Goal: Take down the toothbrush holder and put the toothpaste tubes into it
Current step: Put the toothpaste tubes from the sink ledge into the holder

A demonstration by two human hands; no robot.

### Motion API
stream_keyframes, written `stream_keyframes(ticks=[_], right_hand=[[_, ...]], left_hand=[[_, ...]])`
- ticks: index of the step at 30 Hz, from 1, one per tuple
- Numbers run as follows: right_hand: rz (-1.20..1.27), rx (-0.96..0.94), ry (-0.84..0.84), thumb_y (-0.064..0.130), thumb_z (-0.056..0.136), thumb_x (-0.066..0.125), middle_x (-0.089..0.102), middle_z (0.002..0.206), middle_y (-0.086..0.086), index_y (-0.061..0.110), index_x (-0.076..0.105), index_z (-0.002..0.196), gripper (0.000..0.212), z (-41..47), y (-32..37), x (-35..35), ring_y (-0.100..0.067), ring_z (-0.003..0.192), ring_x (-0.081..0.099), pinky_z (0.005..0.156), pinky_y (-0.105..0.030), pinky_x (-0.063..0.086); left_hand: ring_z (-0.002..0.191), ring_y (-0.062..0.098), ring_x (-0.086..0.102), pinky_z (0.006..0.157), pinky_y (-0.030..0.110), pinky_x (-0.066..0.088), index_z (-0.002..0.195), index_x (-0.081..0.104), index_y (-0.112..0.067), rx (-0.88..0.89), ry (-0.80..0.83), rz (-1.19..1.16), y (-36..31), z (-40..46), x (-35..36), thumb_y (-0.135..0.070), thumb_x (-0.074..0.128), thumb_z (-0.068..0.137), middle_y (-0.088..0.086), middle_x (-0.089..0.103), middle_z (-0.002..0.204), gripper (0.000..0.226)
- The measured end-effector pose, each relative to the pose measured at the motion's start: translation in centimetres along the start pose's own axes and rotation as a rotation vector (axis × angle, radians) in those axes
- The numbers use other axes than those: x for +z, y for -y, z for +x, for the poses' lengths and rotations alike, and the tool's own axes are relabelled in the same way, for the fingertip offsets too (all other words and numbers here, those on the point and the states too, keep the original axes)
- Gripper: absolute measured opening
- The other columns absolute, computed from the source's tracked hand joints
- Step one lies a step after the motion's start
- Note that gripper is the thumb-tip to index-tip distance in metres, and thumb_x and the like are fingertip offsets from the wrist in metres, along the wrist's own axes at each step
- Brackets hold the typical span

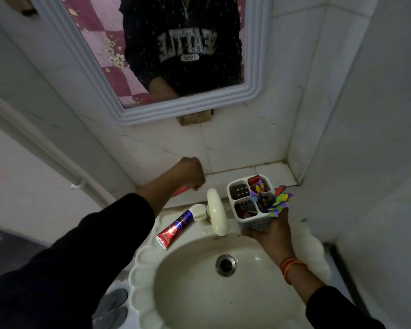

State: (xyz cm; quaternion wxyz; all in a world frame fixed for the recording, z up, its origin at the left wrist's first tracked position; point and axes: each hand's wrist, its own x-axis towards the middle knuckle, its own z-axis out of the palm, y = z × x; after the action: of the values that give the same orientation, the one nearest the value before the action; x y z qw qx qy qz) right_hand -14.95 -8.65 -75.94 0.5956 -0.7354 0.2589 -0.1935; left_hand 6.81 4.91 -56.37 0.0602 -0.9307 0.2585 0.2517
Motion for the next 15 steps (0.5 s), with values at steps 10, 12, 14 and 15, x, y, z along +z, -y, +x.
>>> stream_keyframes(ticks=[10, 12, 14, 15], right_hand=[[0.032, 0.05, 0.005, 0.047, 0.037, 0.105, 0.063, 0.142, -0.004, 0.022, 0.04, 0.148, 0.131, 0.0, 0.3, -0.2, -0.025, 0.131, 0.065, 0.102, -0.057, 0.059], [0.049, 0.05, 0.01, 0.058, 0.036, 0.102, 0.063, 0.142, -0.002, 0.025, 0.041, 0.149, 0.132, 0.0, 0.4, -0.2, -0.023, 0.132, 0.065, 0.102, -0.056, 0.059], [0.051, 0.043, 0.015, 0.061, 0.037, 0.101, 0.063, 0.142, 0.0, 0.027, 0.04, 0.149, 0.131, 0.0, 0.5, -0.2, -0.022, 0.131, 0.065, 0.101, -0.056, 0.06], [0.053, 0.044, 0.017, 0.06, 0.037, 0.101, 0.064, 0.141, 0.0, 0.027, 0.04, 0.148, 0.13, 0.0, 0.4, -0.2, -0.022, 0.131, 0.065, 0.1, -0.056, 0.061]], left_hand=[[0.101, 0.026, 0.069, 0.089, 0.039, 0.059, 0.122, 0.065, -0.015, -0.064, 0.066, 0.033, 6.4, 0.0, 12.4, -0.034, 0.086, 0.07, 0.009, 0.071, 0.114, 0.059], [0.101, 0.025, 0.069, 0.089, 0.038, 0.059, 0.126, 0.062, -0.017, -0.058, 0.062, 0.026, 6.8, -0.2, 12.0, -0.034, 0.079, 0.077, 0.008, 0.07, 0.114, 0.054], [0.099, 0.023, 0.07, 0.088, 0.037, 0.059, 0.126, 0.064, -0.019, -0.063, 0.032, 0.01, 7.2, -0.6, 10.6, -0.033, 0.081, 0.076, 0.004, 0.071, 0.113, 0.054], [0.1, 0.022, 0.07, 0.088, 0.036, 0.059, 0.125, 0.065, -0.02, -0.069, 0.003, 0.003, 7.2, -0.9, 9.4, -0.035, 0.085, 0.071, 0.001, 0.07, 0.115, 0.06]])
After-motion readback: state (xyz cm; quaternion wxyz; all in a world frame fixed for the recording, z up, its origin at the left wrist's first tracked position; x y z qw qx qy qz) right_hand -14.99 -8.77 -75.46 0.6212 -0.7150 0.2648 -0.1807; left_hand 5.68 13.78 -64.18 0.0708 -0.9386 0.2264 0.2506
